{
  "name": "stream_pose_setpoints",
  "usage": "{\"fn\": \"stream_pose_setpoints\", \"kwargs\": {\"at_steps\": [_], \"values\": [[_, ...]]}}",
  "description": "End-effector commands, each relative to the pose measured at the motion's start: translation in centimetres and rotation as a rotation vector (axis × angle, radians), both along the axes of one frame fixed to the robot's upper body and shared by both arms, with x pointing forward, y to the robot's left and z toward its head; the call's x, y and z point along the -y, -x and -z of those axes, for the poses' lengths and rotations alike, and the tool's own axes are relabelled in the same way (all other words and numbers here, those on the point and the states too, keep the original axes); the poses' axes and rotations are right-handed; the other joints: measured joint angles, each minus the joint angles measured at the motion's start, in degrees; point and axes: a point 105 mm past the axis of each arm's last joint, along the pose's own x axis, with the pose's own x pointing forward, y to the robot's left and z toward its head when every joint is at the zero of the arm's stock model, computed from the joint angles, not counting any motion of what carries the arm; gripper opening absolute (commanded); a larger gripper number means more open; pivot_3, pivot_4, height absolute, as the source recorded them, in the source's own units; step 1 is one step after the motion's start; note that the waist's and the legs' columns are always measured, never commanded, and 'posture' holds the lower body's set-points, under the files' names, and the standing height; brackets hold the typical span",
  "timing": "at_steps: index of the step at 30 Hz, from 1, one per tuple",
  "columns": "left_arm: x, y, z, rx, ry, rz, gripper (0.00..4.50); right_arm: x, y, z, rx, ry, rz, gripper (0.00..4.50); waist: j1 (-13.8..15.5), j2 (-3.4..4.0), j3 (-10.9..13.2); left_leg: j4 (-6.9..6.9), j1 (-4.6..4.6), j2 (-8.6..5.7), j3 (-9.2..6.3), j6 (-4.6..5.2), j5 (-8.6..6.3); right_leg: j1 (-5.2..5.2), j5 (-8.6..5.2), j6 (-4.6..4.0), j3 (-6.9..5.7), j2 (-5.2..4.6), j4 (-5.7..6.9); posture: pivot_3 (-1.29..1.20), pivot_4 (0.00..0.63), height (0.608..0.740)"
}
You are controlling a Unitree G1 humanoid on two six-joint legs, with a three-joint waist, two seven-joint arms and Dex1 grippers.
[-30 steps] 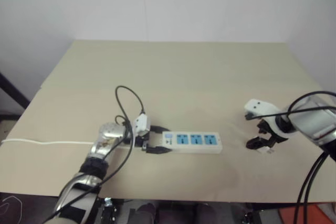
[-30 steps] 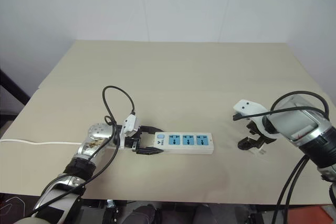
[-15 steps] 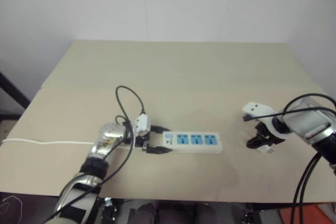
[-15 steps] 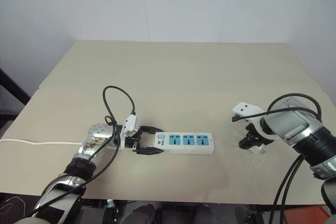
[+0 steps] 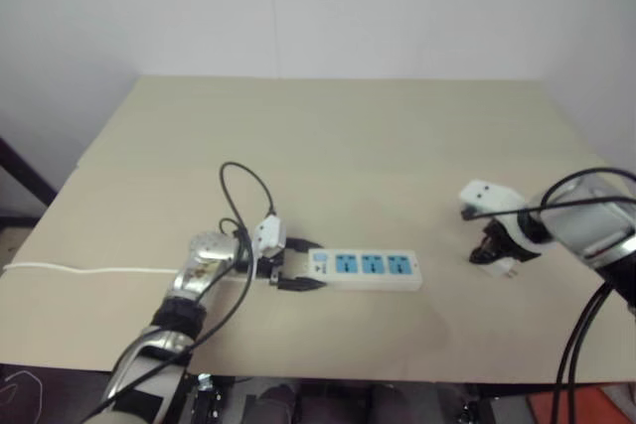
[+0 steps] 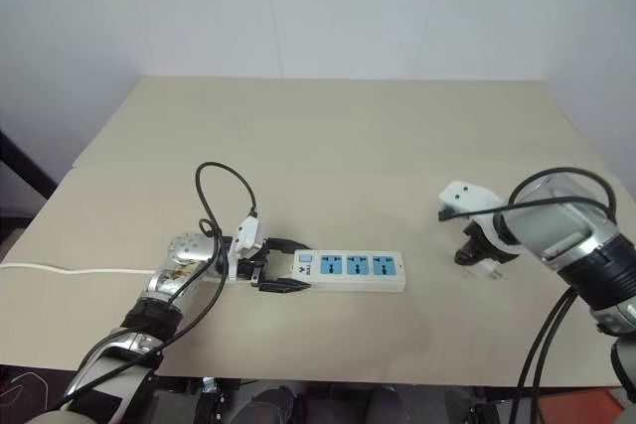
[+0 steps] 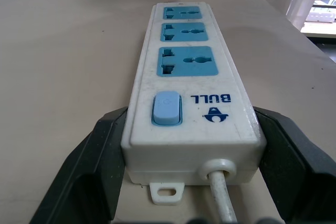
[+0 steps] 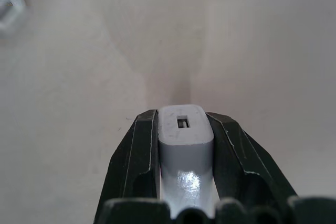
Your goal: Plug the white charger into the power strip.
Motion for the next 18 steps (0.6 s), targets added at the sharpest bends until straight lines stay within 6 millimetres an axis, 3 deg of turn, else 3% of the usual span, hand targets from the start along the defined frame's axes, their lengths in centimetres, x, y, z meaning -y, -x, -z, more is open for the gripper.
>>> {"fn": "stream_pose_setpoints", "kwargs": {"at_steps": [1, 5, 9, 18], "values": [[0.7, 0.1, -0.3, 0.016, -0.017, 0.041, 3.24, -2.5, -0.6, -6.1, 0.209, -0.204, -0.072, 1.11, 0.00, 0.00, 0.00, 0.00, 0.00, 0.01, 0.00, 0.00, 0.00, -0.01, 0.00, 0.00, 0.01, 0.01, -0.01, 0.00, 0.150, 0.740], [0.4, 0.0, -0.1, 0.024, -0.036, 0.043, 3.24, -6.6, 0.5, -7.9, 0.368, -0.594, -0.343, 1.11, 0.10, -0.33, -0.19, -0.01, 0.08, 0.12, -0.05, 0.00, 0.00, 0.13, 0.01, -0.01, -0.10, 0.11, 0.02, 0.00, 0.150, 0.740], [0.3, 0.0, 0.2, 0.028, -0.045, 0.031, 3.24, -9.4, 1.8, -7.4, 0.527, -0.846, -0.513, 1.11, 0.01, -0.32, -0.18, 0.15, 0.14, 0.07, -0.08, 0.02, -0.01, 0.31, 0.03, 0.03, -0.11, 0.07, 0.08, 0.00, 0.150, 0.740], [0.6, 0.1, 0.4, 0.027, -0.038, 0.018, 3.24, -12.0, 1.8, -5.6, 0.479, -1.206, -0.619, 1.11, -0.31, -0.30, -0.18, 0.25, 0.44, 0.06, -0.07, 0.07, -0.04, 0.56, 0.03, 0.03, -0.04, 0.10, 0.07, 0.00, 0.150, 0.740]]}}
